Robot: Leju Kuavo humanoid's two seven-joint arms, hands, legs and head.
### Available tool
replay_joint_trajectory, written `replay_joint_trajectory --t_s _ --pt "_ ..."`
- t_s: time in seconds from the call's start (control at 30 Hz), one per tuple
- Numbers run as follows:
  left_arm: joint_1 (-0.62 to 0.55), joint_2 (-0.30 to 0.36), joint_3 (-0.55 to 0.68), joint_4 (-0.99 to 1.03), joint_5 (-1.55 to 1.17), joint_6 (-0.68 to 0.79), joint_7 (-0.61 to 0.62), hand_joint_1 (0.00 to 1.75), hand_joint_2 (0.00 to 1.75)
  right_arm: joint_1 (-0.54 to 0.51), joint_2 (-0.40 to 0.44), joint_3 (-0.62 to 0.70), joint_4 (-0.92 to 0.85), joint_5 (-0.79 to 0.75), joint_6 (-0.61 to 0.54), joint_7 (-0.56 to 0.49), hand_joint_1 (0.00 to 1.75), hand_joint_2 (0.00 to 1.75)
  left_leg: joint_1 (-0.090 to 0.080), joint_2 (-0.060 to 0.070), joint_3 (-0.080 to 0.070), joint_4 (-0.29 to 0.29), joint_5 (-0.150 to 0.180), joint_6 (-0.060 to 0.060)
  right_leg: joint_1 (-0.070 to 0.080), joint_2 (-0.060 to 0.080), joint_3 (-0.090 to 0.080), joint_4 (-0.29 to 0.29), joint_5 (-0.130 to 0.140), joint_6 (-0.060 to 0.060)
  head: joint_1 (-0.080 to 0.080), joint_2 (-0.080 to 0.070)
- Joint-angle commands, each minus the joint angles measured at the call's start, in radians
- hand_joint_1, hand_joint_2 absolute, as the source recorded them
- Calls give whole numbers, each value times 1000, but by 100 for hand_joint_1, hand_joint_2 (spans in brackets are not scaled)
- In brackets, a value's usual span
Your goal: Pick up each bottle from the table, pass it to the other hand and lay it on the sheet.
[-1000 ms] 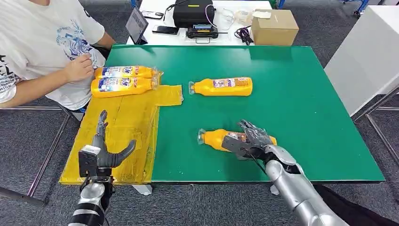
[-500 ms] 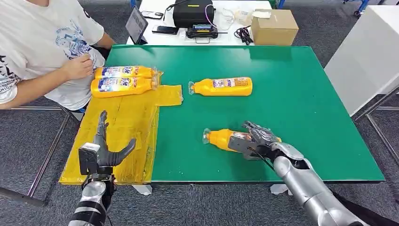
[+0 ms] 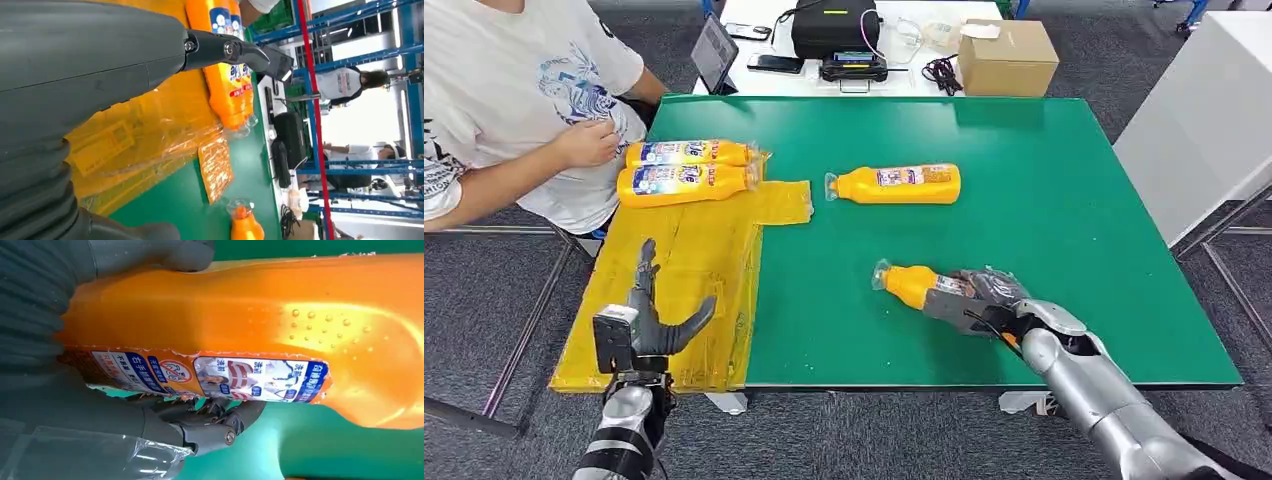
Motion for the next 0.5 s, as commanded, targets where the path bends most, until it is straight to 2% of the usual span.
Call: replay_joint_trajectory --t_s 0.03,0.13,0.27,0.33,0.37,0.5 --pt "-35 -7 -8 59 7 -9 -7 0 175 52 -27 28 -25 -38 -34 10 175 175 1 -2 1 0 0 -1 1 -2 2 -1 0 -1 0 0" --pt "-23 -7 -11 39 2 -11 -7 0 175 131 54 -82 -81 -59 -142 -40 175 175 2 -1 2 -1 -1 -2 3 -2 4 -2 -1 -3 0 0" --pt "10 -16 -14 -28 -10 -24 2 0 175 262 254 -284 -251 -33 -365 -175 175 175 3 2 2 -1 -2 -3 3 2 3 -2 -1 -3 0 0" --pt "25 -22 -21 -56 -10 -30 14 0 175 287 305 -336 -316 -21 -424 -203 175 175 3 5 1 0 -3 -3 3 4 1 0 -1 -4 0 0" --pt "33 -28 -33 -74 2 -56 36 0 175 308 352 -388 -376 -61 -473 -261 175 175 3 6 -1 0 -3 -3 3 5 -2 1 -1 -4 0 0" --pt "51 -34 -80 -115 60 -122 79 0 175 351 411 -475 -491 -120 -517 -383 175 175 2 1 -6 0 -1 -2 2 1 -7 2 -2 -2 0 0"
